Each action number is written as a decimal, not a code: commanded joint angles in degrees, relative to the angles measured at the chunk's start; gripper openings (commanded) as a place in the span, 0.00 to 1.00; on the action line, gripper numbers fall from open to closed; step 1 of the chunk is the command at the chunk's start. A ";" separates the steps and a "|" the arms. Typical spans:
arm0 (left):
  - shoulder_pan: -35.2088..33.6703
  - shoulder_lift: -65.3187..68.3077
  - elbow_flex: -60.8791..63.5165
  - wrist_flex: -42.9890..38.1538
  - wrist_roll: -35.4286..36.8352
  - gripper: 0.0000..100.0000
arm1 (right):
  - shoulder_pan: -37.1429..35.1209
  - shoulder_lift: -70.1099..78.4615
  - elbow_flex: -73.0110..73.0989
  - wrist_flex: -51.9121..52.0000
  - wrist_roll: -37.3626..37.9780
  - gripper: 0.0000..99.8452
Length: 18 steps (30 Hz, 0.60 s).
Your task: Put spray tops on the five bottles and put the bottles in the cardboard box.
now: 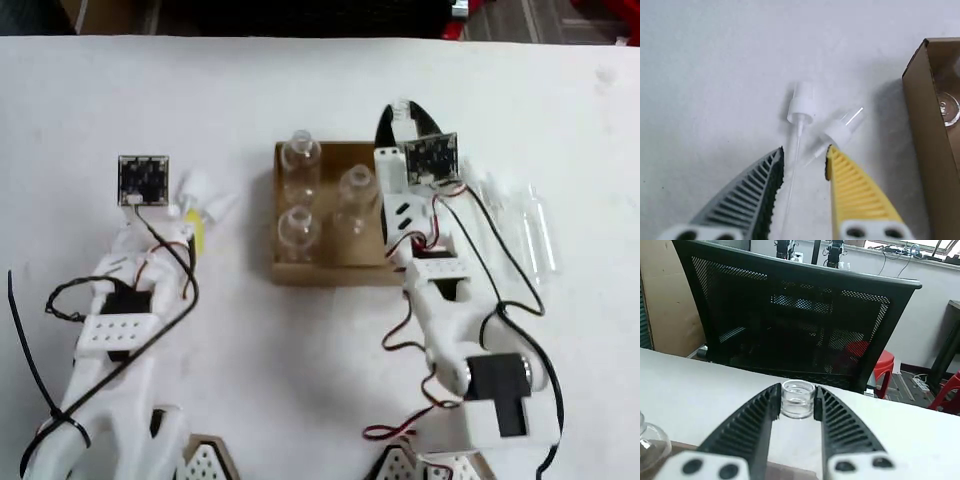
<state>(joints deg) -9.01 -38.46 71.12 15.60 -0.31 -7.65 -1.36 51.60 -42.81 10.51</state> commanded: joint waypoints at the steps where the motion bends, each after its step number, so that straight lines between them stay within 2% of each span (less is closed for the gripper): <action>1: 0.84 -0.13 -0.53 -1.58 0.53 0.14 | -1.27 1.45 -3.16 -5.23 -0.62 0.01; 7: 0.84 -0.13 -0.53 -1.58 0.53 0.14 | -0.31 8.22 -7.65 -6.64 -1.32 0.01; 10: 0.84 -0.13 -0.53 -1.58 0.53 0.14 | 0.22 12.35 -9.76 -6.99 -4.75 0.01; 18: 2.59 -0.31 -0.62 -1.58 0.53 0.14 | 1.80 13.58 -10.64 -6.73 -5.71 0.01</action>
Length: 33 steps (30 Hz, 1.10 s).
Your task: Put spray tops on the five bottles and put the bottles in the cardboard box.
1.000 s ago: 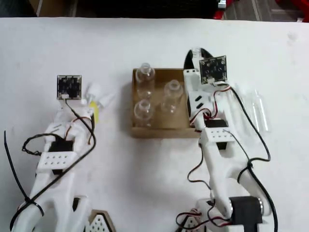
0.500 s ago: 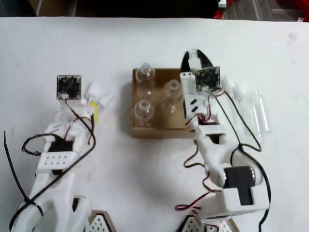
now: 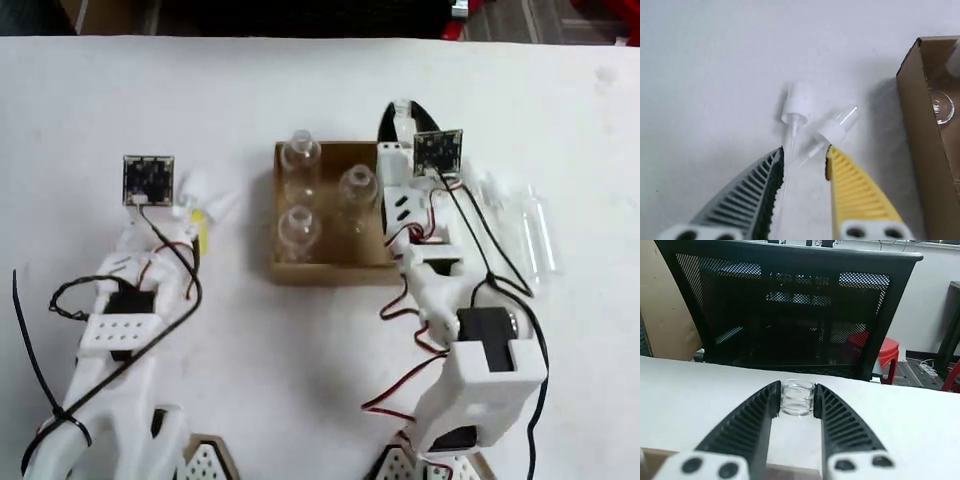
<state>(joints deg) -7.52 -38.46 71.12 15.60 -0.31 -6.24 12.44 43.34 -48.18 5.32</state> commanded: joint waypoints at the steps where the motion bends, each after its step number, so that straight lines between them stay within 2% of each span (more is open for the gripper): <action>1: 1.10 -0.31 -0.62 -1.58 0.53 0.14 | 0.31 -0.13 -2.37 -1.36 -0.53 0.01; 7: 0.92 -0.31 -0.53 -1.58 0.53 0.14 | -0.57 -0.04 -2.29 -1.19 -0.18 0.02; 13: 0.92 -0.31 -0.53 -1.58 0.53 0.14 | -0.57 -0.57 -1.49 0.75 -0.44 0.13; 26: 0.75 0.13 -0.44 -2.90 0.53 0.14 | -0.04 -4.70 0.18 1.63 -0.44 0.13; 29: 0.75 0.13 -0.44 -2.90 0.53 0.14 | -0.31 -12.62 2.73 6.90 -0.44 0.13; 33: 0.75 0.13 -0.44 -2.81 0.53 0.14 | -0.22 -24.13 1.76 21.85 -0.53 0.13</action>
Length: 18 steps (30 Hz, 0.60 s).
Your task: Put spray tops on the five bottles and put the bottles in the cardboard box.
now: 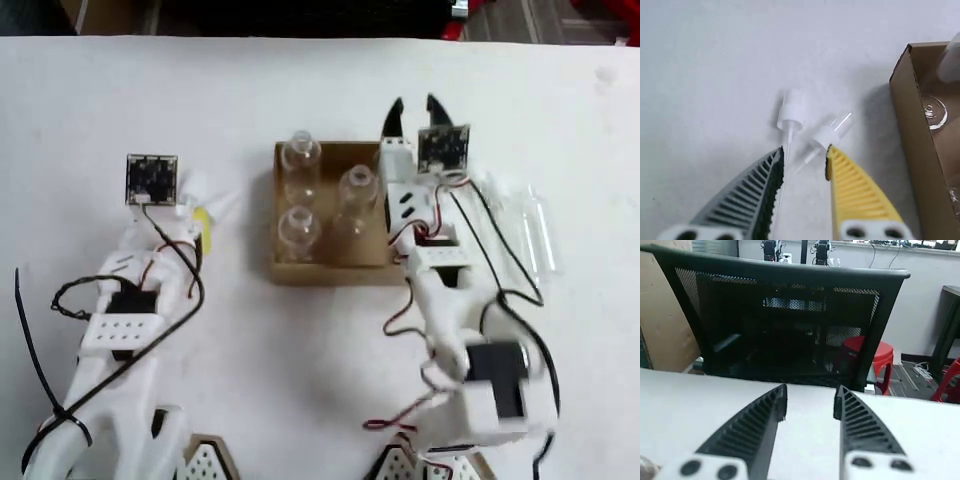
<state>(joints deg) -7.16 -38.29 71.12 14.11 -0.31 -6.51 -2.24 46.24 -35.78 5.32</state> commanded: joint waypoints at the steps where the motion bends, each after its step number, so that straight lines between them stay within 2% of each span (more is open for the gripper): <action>1: 0.40 -0.04 -0.35 -1.32 0.53 0.14 | 0.31 -12.44 -2.20 13.85 -0.53 0.13; 6: 0.40 -0.04 -0.35 -1.14 0.53 0.14 | 4.18 -24.66 -11.60 40.22 -0.62 0.13; 10: 0.40 -0.04 -0.09 -0.88 0.53 0.14 | 8.48 -27.03 -19.43 60.00 -0.62 0.13; 14: 0.40 -0.48 0.79 -1.32 0.53 0.14 | 13.32 -25.27 -21.71 69.76 -0.35 0.12; 18: 0.40 -0.48 0.97 -1.32 0.53 0.14 | 15.87 -22.99 -21.89 76.70 0.53 0.01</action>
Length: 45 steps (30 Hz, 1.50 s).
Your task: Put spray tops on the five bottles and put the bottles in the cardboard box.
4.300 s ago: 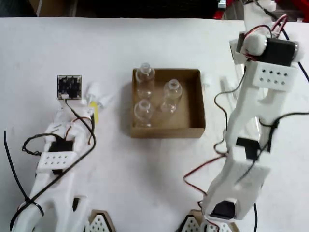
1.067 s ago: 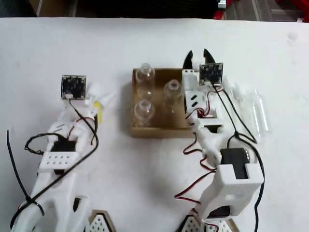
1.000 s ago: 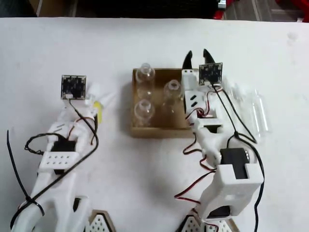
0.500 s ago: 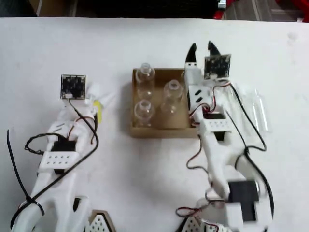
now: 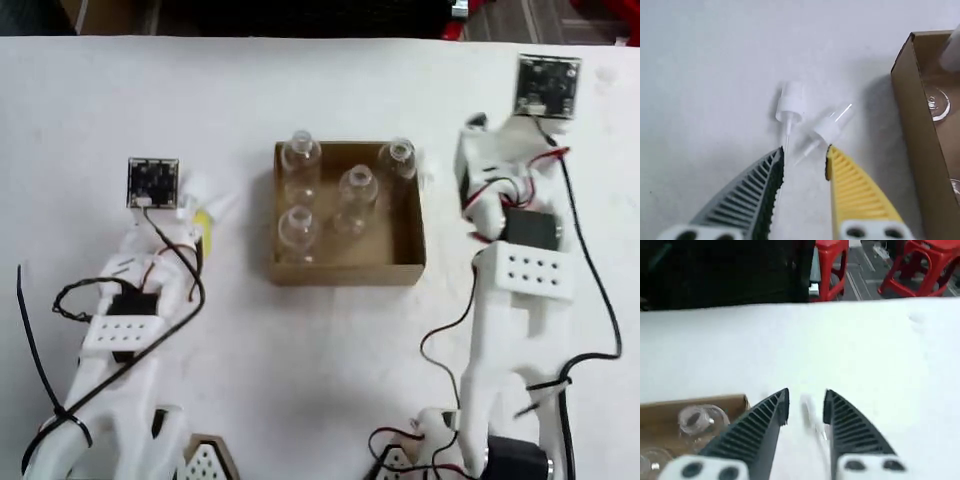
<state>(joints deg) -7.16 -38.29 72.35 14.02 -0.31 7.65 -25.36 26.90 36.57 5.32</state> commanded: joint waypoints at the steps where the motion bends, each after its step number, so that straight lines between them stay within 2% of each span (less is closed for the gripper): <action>1: 0.40 -0.48 -0.26 -1.23 0.53 0.14 | 1.71 0.57 -2.46 6.55 1.85 0.02; 6: 0.40 -0.48 -0.18 -1.23 0.53 0.14 | -0.84 4.00 -2.11 13.41 6.42 0.02; 14: 0.31 -0.48 -0.18 -1.23 0.53 0.14 | -0.48 21.58 -3.43 6.64 6.77 0.02; 28: 0.48 -0.48 -0.26 -1.23 0.53 0.14 | -2.15 48.40 -30.51 12.53 6.33 0.02; 45: 0.66 -0.48 -0.44 -1.23 0.53 0.14 | -7.78 50.95 -32.97 12.70 6.33 0.02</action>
<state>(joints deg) -7.16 -38.29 72.35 14.02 -0.31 2.37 26.15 -3.87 49.23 11.47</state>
